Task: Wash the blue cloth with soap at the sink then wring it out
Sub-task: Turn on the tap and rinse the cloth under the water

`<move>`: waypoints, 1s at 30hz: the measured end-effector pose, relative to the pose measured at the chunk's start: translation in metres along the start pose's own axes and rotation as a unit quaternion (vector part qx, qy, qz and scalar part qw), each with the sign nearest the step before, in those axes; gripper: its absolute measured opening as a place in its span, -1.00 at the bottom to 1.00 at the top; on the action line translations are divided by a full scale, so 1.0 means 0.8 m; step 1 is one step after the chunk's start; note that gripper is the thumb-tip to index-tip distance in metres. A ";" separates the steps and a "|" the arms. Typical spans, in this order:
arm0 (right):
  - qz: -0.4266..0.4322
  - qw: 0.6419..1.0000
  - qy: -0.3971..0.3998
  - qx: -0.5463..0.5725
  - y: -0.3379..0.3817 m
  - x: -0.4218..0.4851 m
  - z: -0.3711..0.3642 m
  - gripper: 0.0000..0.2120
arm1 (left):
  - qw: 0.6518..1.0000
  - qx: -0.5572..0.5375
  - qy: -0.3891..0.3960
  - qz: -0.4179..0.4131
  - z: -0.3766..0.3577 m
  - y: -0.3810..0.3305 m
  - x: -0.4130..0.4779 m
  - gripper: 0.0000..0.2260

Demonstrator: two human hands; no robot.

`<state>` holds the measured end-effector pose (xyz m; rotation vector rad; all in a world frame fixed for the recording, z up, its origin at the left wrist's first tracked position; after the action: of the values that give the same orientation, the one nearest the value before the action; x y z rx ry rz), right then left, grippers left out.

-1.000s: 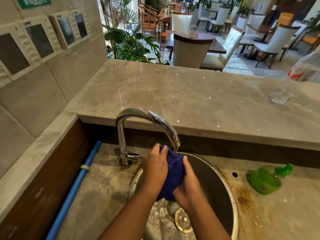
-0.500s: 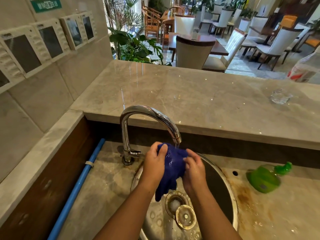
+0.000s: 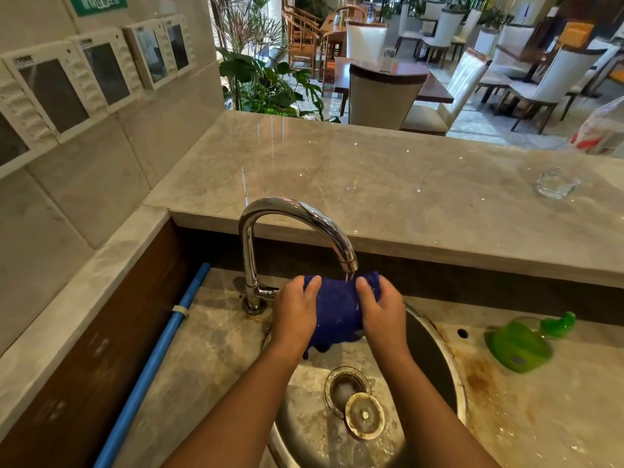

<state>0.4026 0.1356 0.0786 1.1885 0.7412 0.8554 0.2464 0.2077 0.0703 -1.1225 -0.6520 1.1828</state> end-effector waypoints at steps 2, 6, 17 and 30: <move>0.044 0.999 -0.005 -0.010 0.016 -0.001 0.001 -0.87 | 1.000 -0.020 0.005 0.007 0.000 -0.004 0.002 -0.75; 0.007 1.000 -0.007 0.030 0.004 0.005 0.003 -0.85 | 0.976 -0.189 0.059 0.086 -0.009 0.002 0.004 -0.82; -0.038 0.993 0.097 0.048 0.000 0.020 -0.006 -0.83 | 0.861 -0.443 0.130 0.213 -0.034 0.029 -0.015 -0.78; -0.095 0.938 0.325 0.077 0.015 0.017 -0.028 -0.83 | 0.892 -0.222 0.356 0.166 -0.011 0.010 -0.006 -0.61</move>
<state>0.3883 0.1595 0.0851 0.9414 1.4602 1.0497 0.2495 0.2003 0.0602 -1.9856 -0.1498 0.8055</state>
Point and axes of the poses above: each hand's wrist, its own x-axis towards the middle knuckle, its own z-axis out of the back of the hand, y = z × x, the point moved 8 cm from there along x, towards the middle knuckle, and after that the axes turned 8 degrees about y, right-handed, at the moved point
